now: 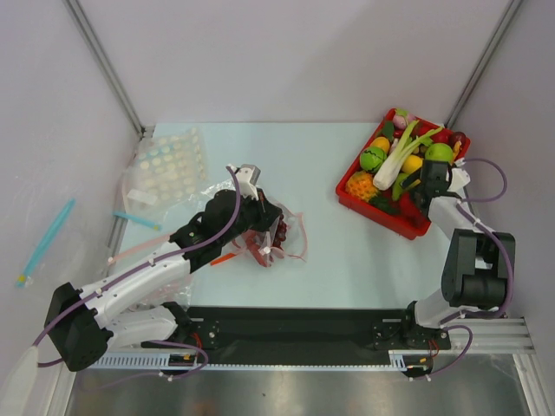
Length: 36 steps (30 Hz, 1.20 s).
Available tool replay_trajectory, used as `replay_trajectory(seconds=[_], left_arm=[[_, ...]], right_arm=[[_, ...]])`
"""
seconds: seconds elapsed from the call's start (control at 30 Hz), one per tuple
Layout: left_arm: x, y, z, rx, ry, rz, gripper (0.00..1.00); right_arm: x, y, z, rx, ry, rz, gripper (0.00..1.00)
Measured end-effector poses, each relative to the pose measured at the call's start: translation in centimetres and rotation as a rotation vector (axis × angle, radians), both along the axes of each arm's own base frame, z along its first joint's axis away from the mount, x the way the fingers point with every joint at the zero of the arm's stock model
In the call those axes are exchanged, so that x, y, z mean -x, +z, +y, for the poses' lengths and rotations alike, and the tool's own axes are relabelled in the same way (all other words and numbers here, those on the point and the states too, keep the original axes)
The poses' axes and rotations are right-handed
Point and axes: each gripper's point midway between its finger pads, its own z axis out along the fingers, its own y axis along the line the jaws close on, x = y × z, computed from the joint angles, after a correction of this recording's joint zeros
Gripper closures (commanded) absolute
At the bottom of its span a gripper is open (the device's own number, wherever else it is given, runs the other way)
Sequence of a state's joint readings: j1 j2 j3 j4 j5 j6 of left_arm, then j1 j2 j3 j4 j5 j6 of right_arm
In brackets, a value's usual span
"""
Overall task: Place the food in the zip-top bag and seal the zipper
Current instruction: Pick up the fake fruit from the bin.
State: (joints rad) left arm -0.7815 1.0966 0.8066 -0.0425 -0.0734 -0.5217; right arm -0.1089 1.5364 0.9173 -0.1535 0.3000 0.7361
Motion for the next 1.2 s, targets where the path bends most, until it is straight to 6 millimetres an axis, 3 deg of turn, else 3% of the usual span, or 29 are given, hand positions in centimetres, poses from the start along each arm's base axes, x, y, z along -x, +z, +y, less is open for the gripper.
replay_trajectory(seconds=[0.4, 0.63, 0.73, 0.8, 0.9, 1.1, 1.2], left_arm=[[0.0, 0.0, 0.0, 0.000, 0.000, 0.000, 1.00], [0.0, 0.0, 0.0, 0.000, 0.000, 0.000, 1.00], [0.0, 0.0, 0.0, 0.000, 0.000, 0.000, 1.00], [0.0, 0.0, 0.0, 0.000, 0.000, 0.000, 1.00], [0.0, 0.0, 0.0, 0.000, -0.002, 0.001, 1.00], [0.1, 0.0, -0.1, -0.001, -0.005, 0.002, 1.00], [0.1, 0.0, -0.1, -0.001, -0.005, 0.002, 1.00]], right_arm=[[1.3, -0.5, 0.8, 0.008, 0.015, 0.021, 0.07], [1.1, -1.4, 0.6, 0.004, 0.006, 0.032, 0.49], [1.4, -1.1, 0.7, 0.000, -0.004, 0.010, 0.58], [2.7, -0.6, 0.6, 0.003, -0.015, -0.012, 0.60], [4.7, 2.0, 0.9, 0.018, -0.018, -0.110, 0.64], [6.6, 12.2, 2.7, 0.054, 0.041, -0.451, 0.65], [7.0, 14.9, 4.4, 0.039, 0.134, -0.556, 0.72]])
